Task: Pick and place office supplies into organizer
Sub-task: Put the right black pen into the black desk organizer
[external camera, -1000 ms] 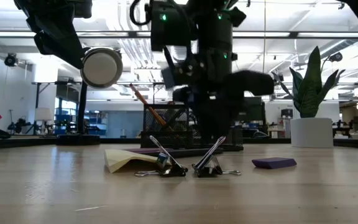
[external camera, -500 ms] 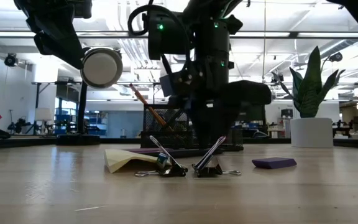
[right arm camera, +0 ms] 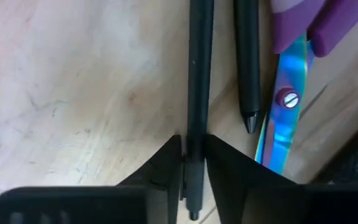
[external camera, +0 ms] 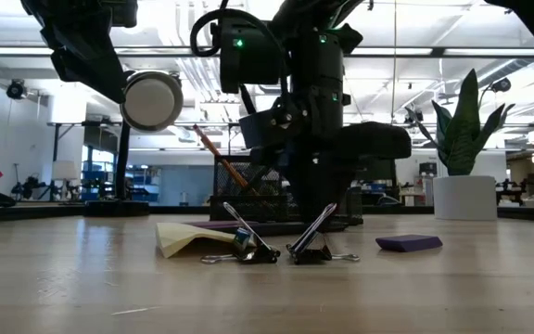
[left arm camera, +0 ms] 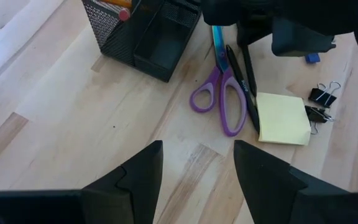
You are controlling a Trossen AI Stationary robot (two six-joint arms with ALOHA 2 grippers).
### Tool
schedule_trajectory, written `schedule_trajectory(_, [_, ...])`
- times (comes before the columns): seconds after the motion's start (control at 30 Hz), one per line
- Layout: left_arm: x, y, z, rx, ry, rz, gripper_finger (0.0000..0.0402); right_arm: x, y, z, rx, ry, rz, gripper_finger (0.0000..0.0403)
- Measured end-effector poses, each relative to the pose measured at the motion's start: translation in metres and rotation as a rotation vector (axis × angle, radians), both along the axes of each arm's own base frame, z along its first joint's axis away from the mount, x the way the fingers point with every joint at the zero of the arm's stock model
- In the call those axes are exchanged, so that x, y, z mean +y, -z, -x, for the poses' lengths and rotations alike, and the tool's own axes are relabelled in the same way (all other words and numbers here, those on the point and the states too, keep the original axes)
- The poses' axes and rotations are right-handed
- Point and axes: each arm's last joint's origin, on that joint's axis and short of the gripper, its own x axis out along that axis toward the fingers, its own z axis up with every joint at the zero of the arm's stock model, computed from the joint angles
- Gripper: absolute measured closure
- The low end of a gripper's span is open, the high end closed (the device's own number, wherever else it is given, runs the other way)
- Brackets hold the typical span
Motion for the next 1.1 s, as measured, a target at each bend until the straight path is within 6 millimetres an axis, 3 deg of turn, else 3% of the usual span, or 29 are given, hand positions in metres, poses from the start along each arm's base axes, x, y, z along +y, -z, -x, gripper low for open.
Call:
schedule_trajectory(0.2, [0.0,0.0,0.0,0.0,-0.001,-0.002,0.0221,0.0,0.0,0.0,0.0,-0.014,0.001,0.0374])
schedule_trajectory(0.47, [0.0,0.0,0.0,-0.001,-0.001,-0.002,0.0221,0.002,-0.008,0.002,-0.022,-0.034,0.113,0.0379])
schedule_trajectory(0.8, [0.0,0.0,0.0,-0.002,-0.001,-0.001,0.0221,0.018,-0.049,0.014,-0.007,-0.033,0.414,0.0381])
schedule_trajectory(1.0, [0.0,0.0,0.0,-0.004,-0.005,-0.005,0.0221,0.037,-0.078,0.01,-0.132,-0.081,0.692,0.0381])
schedule_trajectory(1.1, [0.0,0.0,0.0,-0.005,-0.006,-0.005,0.0221,0.037,-0.089,0.008,-0.166,-0.119,0.878,0.0381])
